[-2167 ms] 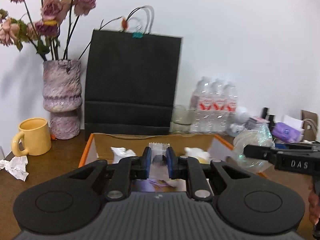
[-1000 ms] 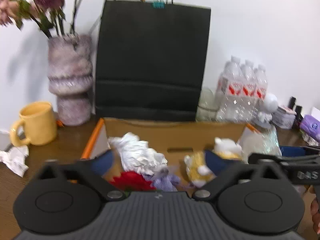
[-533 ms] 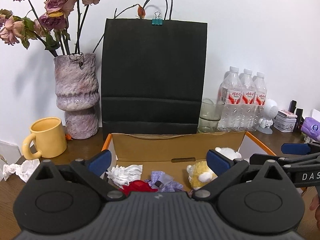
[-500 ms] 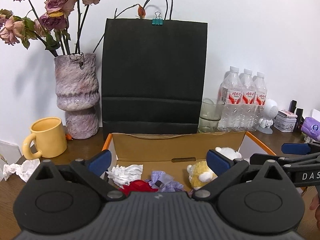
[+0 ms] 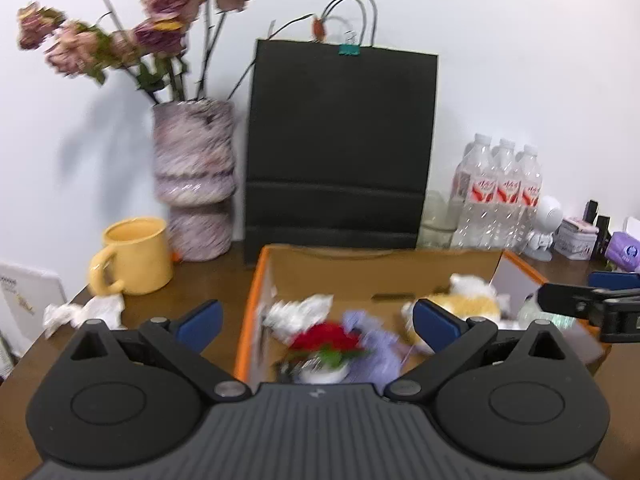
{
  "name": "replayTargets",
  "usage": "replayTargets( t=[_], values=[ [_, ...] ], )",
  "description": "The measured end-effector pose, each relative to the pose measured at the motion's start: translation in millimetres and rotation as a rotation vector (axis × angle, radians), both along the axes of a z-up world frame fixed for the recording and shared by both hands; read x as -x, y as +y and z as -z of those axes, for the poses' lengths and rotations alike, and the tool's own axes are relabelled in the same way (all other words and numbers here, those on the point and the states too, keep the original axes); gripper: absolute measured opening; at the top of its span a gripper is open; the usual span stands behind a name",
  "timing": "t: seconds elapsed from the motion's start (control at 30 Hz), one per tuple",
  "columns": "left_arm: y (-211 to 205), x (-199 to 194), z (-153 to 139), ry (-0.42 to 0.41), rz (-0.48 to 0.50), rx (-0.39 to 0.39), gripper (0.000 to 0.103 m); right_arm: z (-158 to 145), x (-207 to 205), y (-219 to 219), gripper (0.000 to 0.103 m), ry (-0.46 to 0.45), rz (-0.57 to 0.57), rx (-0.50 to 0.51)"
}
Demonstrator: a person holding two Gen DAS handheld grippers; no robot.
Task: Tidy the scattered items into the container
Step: 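Grasp the white egg-shaped object with the right tool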
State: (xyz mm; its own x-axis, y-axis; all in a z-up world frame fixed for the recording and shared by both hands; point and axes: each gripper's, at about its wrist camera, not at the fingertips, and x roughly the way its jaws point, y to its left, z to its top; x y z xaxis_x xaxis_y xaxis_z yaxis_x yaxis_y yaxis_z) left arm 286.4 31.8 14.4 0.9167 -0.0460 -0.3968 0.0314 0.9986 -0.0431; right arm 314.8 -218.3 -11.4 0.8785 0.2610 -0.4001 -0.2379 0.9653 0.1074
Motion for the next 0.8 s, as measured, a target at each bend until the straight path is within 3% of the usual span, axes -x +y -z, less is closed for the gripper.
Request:
replayTargets(
  t=[0.4,0.57,0.67,0.8],
  values=[
    [50.8,72.5,26.7,0.083,-0.096,0.05,0.103,27.4,78.3,48.1,0.103,0.065,-0.067,0.04],
    [70.2,85.2,43.7,0.121,-0.109,0.1,0.103,50.1,91.5,77.3,0.103,0.122,-0.117,0.074],
    [74.7,86.2,50.3,0.152,-0.107,0.089,0.103,62.0,94.1,95.1,0.103,0.15,-0.133,0.089],
    [77.2,87.1,53.5,0.155,-0.106,0.084,0.103,70.9,91.1,113.0,0.095,0.17,-0.121,0.134]
  ],
)
